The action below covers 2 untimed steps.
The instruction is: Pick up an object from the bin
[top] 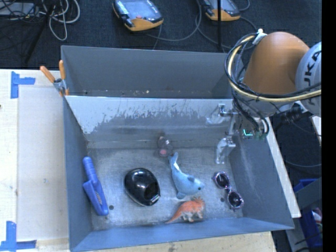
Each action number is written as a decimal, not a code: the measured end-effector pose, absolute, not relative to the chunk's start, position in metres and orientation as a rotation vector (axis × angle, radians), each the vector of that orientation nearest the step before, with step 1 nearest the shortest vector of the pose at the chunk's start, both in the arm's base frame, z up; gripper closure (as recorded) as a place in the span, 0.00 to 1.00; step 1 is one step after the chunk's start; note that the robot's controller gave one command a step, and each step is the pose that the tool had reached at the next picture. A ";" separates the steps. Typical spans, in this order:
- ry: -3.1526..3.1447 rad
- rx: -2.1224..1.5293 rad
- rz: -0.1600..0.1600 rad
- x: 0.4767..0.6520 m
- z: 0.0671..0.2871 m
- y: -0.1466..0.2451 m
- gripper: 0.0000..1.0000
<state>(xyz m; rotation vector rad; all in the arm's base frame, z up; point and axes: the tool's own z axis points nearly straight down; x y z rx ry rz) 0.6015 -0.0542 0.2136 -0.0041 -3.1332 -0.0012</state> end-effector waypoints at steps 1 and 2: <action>-3.141 -0.002 0.000 0.603 0.218 -0.054 0.00; -3.144 -0.022 -0.001 0.584 0.154 -0.028 0.00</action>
Offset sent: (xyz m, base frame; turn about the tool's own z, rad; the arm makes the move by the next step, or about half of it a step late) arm -0.0438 0.0613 -0.1436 0.0277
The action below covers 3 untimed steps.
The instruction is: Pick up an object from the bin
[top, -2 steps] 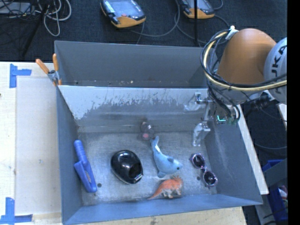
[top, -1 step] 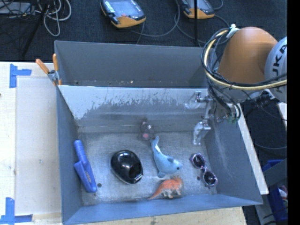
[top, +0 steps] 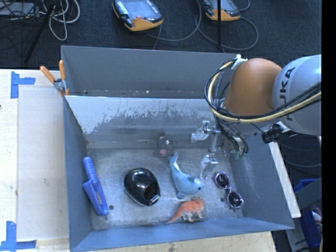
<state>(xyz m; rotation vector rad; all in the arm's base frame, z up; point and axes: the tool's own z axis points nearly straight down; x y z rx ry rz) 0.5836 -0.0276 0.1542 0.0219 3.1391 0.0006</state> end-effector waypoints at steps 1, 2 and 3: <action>3.143 0.157 0.004 0.563 0.139 0.012 0.00; 3.141 0.072 0.000 0.572 0.129 0.000 0.00; 3.126 0.263 0.002 0.564 0.096 -0.003 0.00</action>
Offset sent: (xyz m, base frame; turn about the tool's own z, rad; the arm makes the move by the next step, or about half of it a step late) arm -0.0116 0.0279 -0.0242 0.0321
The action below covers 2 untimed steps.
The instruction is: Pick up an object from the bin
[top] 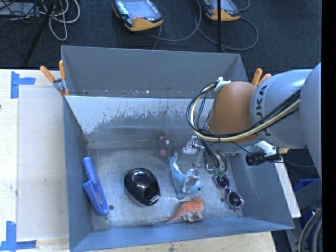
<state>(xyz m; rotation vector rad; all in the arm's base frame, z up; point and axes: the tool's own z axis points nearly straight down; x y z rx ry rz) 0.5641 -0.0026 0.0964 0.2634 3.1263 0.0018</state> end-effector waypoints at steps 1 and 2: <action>3.134 0.044 0.006 0.562 0.075 -0.010 1.00; 3.134 0.044 0.006 0.562 0.075 -0.010 1.00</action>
Offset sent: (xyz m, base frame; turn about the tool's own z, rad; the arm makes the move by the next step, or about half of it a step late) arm 0.0000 0.0000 0.0000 0.0000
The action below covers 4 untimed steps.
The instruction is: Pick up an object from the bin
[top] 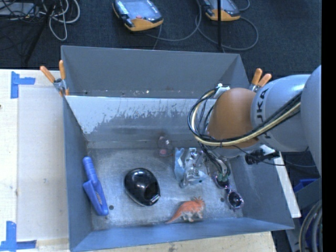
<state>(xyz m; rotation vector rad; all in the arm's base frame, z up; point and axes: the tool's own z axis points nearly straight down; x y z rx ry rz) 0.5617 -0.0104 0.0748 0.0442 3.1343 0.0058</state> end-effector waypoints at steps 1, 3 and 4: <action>3.135 0.043 0.005 0.562 0.076 -0.010 1.00; 3.145 0.043 0.002 0.559 0.098 -0.011 1.00; 3.139 0.043 0.001 0.561 0.110 -0.011 1.00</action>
Offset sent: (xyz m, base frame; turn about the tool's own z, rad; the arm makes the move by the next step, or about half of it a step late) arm -0.0001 0.0000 0.0623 0.0000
